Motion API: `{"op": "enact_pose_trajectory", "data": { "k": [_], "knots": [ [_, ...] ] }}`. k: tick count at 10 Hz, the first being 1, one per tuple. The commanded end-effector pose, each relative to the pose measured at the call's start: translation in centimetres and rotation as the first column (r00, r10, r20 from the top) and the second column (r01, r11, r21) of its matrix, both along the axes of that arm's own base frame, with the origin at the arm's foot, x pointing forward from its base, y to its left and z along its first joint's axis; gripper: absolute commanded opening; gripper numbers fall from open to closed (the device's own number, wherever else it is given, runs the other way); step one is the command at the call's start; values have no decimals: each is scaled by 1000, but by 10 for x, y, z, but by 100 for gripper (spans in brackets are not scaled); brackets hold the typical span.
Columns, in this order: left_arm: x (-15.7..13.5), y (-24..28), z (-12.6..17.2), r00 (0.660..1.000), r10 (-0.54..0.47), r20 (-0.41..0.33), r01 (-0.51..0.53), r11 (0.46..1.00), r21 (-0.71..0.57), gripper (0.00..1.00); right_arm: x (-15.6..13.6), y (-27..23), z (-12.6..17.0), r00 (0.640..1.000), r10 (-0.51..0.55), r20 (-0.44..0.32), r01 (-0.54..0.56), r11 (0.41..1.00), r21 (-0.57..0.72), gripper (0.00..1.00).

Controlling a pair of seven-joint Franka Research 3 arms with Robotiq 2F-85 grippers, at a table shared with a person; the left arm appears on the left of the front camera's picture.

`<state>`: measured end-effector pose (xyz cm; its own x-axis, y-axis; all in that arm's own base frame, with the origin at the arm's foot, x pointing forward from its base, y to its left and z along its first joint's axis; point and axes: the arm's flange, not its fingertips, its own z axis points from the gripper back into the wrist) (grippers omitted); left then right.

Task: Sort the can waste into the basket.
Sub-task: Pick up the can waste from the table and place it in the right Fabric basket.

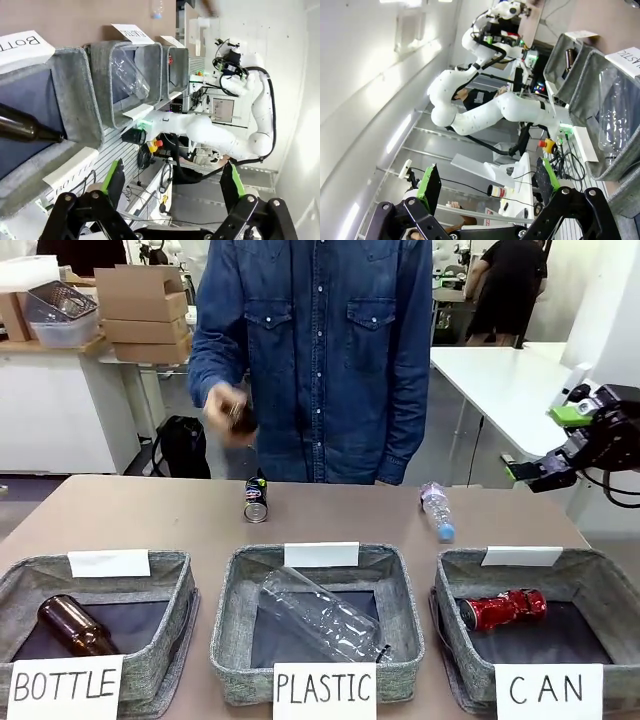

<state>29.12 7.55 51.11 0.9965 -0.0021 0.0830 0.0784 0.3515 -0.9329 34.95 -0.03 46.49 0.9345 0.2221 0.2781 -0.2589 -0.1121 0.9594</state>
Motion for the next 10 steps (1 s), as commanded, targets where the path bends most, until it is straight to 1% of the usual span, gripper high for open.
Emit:
{"op": "enact_pose_trajectory", "data": {
  "k": [1,2,3,4,5,6,7,9,10],
  "knots": [
    [51,-35,-11,997,5,-80,0,998,57,100,0,-1,0,1000,-3,31,4,1000,-8,100],
    [85,-49,-17,987,-83,-137,91,994,54,100,0,-1,0,1000,-3,31,4,1000,-8,100],
    [110,-58,-21,974,-126,-187,137,989,49,100,0,-1,0,1000,-3,31,4,1000,-8,100],
    [117,-56,-19,971,-135,-197,145,989,40,100,0,-1,0,1000,-3,31,4,1000,-8,100],
    [108,-43,-12,973,-127,-195,133,991,18,100,0,-1,0,1000,-3,31,4,1000,-8,100],
    [88,-23,-7,980,-83,-179,84,996,-2,100,0,-1,0,1000,-3,31,4,1000,-8,100],
    [62,-2,-2,988,-24,-150,21,999,-24,100,0,-1,0,1000,-3,31,4,1000,-8,100],
    [7,28,0,996,31,-81,-38,996,-87,100,0,-1,0,1000,-3,31,4,1000,-8,100],
    [-3,27,-2,998,-9,-60,3,995,-100,100,0,-1,0,1000,-3,31,4,1000,-8,100]
  ]
}}
